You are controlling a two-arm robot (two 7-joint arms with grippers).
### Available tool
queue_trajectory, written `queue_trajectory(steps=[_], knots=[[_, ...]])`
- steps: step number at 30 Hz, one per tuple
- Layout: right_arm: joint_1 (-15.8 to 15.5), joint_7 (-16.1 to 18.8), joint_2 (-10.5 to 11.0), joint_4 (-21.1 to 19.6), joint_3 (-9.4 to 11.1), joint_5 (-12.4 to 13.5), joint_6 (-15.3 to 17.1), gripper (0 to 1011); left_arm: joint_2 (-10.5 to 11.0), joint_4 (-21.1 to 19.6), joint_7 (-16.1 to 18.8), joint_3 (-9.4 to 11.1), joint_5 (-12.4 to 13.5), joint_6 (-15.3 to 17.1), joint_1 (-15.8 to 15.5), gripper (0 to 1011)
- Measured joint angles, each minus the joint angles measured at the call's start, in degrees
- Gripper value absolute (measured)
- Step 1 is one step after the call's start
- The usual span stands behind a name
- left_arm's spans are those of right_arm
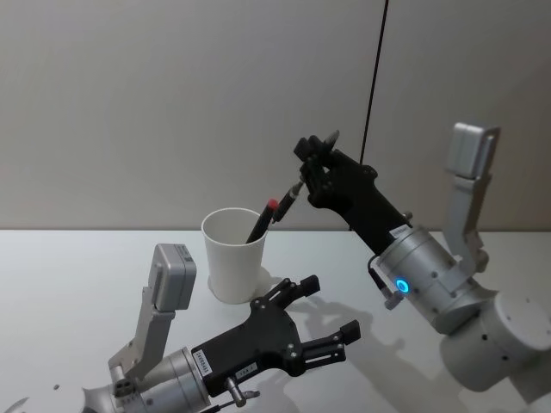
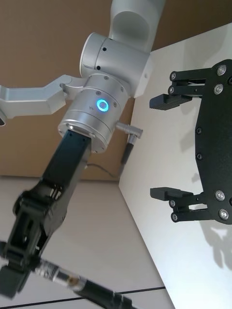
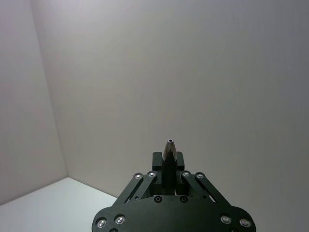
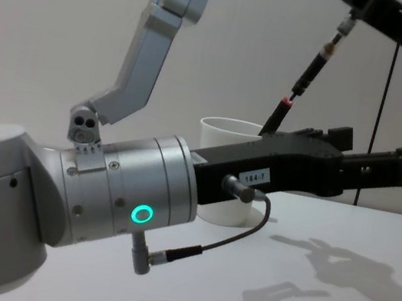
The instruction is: Place the pen into the pen holder.
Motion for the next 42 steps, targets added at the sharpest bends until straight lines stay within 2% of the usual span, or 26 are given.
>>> queue_trajectory(steps=[9,19,29,39,42], knots=[[2.38,-1.51,-2.04,3.4,-2.7,-5.92,-2.48,133,0.0,0.0,0.0,0.0,0.0,0.0,0.0,1003],[4.65,-3.09,-4.55,7.81,-4.44,-9.67,-3.34,133,0.0,0.0,0.0,0.0,0.0,0.0,0.0,1003],[6.6,-4.84,-6.87,11.84,-5.58,-12.5,-3.03,133,0.0,0.0,0.0,0.0,0.0,0.0,0.0,1003],[7.75,-5.84,-8.25,14.21,-6.18,-13.99,-2.54,134,0.01,0.0,0.01,0.0,0.0,0.0,0.0,1003],[7.92,-5.97,-8.43,14.51,-6.22,-14.22,-2.52,195,0.02,0.01,0.02,-0.01,0.01,0.01,0.01,1004]])
